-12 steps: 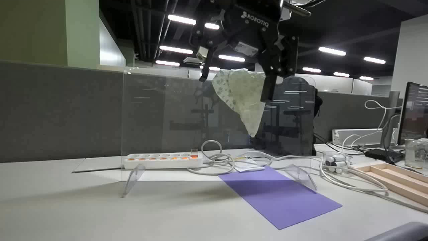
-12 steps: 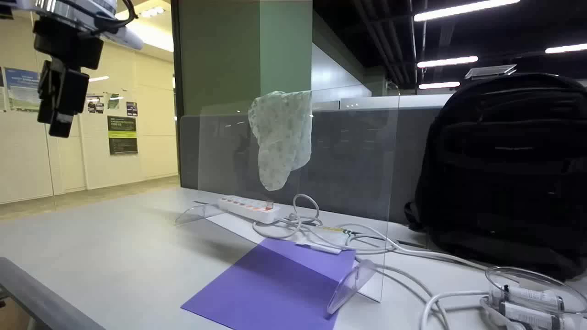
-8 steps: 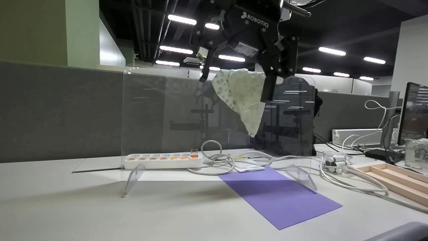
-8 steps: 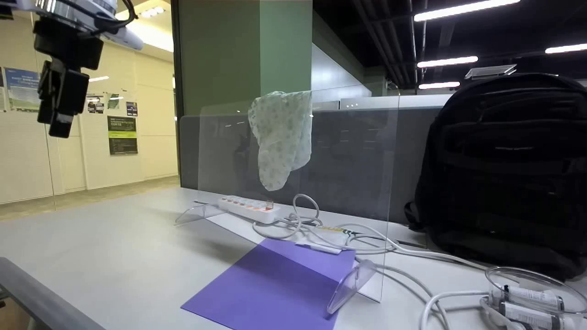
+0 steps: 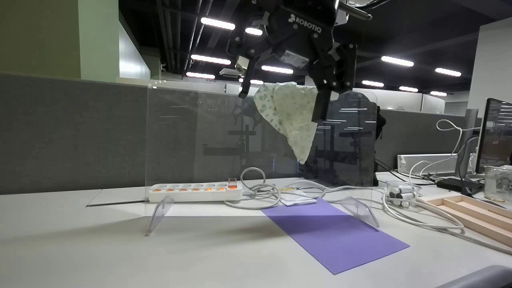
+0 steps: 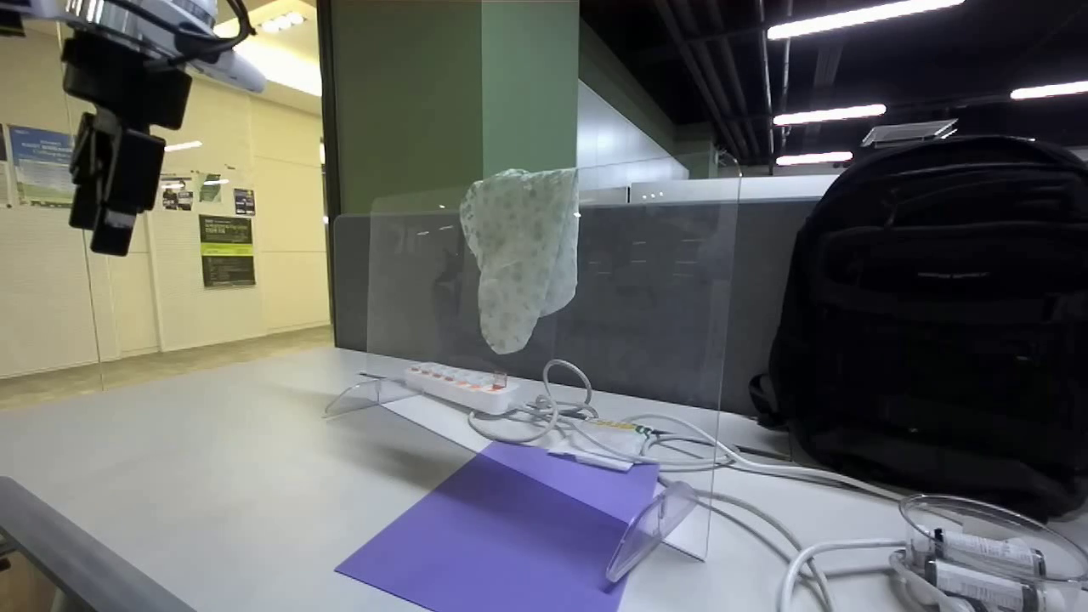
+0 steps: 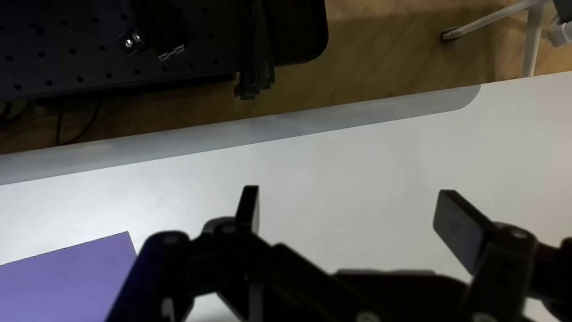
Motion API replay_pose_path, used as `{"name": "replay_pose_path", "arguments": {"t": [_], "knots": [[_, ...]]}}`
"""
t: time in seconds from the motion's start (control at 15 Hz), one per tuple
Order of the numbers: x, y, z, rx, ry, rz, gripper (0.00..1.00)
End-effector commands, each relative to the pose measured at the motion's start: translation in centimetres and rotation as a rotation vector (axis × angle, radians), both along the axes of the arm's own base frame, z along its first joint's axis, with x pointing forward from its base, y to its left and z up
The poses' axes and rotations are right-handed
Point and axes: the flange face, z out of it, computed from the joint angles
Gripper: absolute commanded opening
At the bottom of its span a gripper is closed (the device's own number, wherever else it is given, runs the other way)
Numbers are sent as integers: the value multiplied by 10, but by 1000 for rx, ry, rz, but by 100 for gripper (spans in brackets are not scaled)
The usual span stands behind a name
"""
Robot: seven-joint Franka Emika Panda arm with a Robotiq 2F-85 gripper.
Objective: Take the cloth off the screen and put it on the table
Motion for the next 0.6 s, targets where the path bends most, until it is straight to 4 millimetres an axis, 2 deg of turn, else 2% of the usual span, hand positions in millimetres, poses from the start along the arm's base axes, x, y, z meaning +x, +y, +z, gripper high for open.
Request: {"name": "replay_pose_path", "arguments": {"t": [0.0,0.2,0.27,0.53], "knots": [[6,-16,-1,-30,-34,-65,100],[19,-53,5,-108,-151,-147,100],[32,-64,15,-138,-189,-164,100],[56,-127,32,-258,-357,-256,100]]}}
